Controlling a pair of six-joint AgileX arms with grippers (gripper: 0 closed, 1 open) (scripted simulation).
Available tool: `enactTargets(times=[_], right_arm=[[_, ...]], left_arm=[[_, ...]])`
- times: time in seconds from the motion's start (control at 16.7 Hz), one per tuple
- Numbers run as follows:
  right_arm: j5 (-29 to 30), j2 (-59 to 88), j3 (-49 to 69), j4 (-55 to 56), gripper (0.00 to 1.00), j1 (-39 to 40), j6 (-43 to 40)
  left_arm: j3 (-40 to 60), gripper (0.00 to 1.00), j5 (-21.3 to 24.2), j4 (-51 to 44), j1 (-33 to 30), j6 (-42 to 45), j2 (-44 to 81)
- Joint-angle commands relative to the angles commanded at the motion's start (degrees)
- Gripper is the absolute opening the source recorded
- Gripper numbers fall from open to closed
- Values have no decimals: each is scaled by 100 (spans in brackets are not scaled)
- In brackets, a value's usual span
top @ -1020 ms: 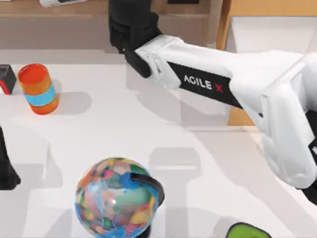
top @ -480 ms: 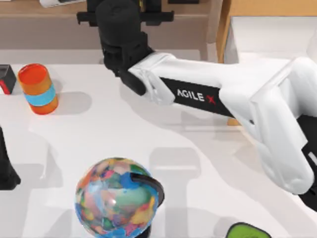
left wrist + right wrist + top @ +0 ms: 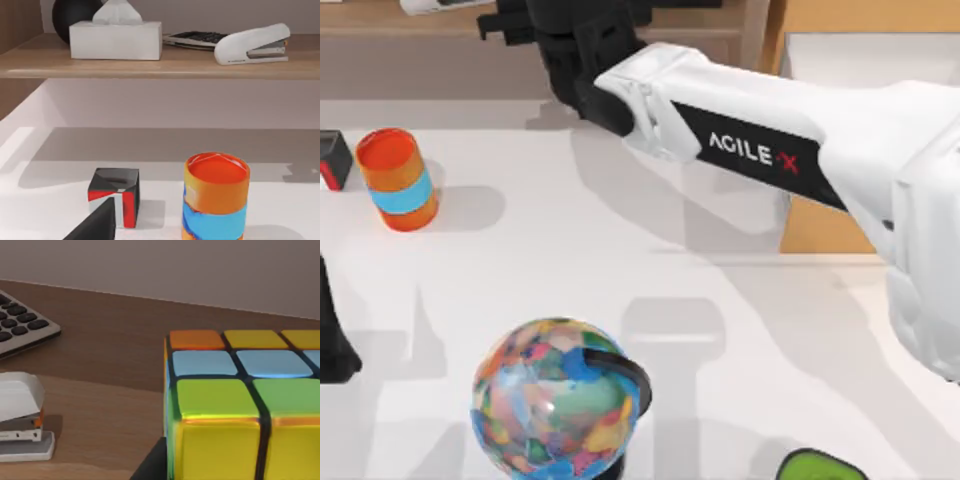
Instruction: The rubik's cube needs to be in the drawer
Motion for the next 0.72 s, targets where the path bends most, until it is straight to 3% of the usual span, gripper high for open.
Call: enactTargets(times=[0.72], right_arm=[[-2716, -1631, 466, -6437, 0, -1097, 419]], left_arm=[[0, 100, 0, 0, 0, 0, 0]])
